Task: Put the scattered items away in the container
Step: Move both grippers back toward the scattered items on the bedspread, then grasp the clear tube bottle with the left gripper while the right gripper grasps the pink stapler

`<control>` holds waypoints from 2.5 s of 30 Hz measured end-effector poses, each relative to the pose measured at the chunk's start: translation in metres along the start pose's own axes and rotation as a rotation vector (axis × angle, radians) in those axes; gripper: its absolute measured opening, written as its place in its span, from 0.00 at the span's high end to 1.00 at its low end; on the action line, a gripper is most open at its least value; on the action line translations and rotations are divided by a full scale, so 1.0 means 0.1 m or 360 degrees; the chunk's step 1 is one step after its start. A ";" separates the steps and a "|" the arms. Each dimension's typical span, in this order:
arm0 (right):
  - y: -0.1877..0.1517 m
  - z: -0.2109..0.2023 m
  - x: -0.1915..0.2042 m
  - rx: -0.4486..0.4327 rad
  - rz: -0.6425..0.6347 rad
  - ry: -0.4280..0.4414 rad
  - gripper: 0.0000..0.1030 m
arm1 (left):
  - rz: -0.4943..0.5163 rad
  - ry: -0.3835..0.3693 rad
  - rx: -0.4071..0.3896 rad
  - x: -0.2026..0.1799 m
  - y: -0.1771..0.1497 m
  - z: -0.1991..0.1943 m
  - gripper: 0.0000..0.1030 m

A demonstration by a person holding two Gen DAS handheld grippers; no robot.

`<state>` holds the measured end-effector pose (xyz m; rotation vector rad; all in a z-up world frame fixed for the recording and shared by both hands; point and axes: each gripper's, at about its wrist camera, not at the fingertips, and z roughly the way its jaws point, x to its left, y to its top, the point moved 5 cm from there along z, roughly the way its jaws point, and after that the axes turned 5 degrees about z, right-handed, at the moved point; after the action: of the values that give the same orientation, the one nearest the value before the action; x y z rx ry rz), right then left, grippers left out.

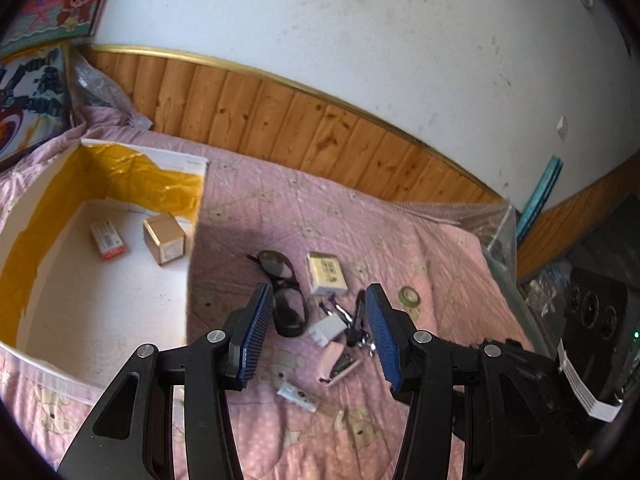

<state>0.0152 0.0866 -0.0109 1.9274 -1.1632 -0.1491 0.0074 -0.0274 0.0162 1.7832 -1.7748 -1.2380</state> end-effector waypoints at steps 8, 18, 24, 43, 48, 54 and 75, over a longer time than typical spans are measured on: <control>-0.43 0.25 -0.79 0.0291 0.0247 -0.0286 0.64 | -0.0024 0.0039 0.0493 -0.16 -0.81 0.68 0.50; -0.56 0.45 -1.12 0.0356 0.0548 -0.0204 0.64 | -0.0025 0.0214 0.0678 -0.19 -1.20 1.18 0.50; -0.47 0.83 -1.12 0.0393 0.0558 -0.0252 0.64 | 0.0021 0.0383 0.0627 0.03 -1.17 1.11 0.48; -0.61 0.41 -1.45 0.0355 0.0672 -0.0324 0.55 | -0.0112 0.0110 0.0662 0.08 -1.10 1.17 0.50; -0.49 0.63 -1.26 0.0364 0.0772 -0.0194 0.46 | -0.0084 0.0152 0.0649 0.01 -1.09 1.28 0.49; -0.65 0.94 -1.30 0.0489 0.0851 -0.0248 0.46 | -0.0006 0.0156 0.0637 0.02 -1.11 1.26 0.52; -0.68 0.84 -1.50 0.0521 0.0601 -0.0456 0.73 | 0.0104 0.0156 0.0577 0.09 -1.01 1.39 0.81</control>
<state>-0.0639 0.1649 -0.1580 1.9633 -1.8159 -0.0315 -0.0347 0.0271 -0.1414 1.9159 -2.0834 -0.8261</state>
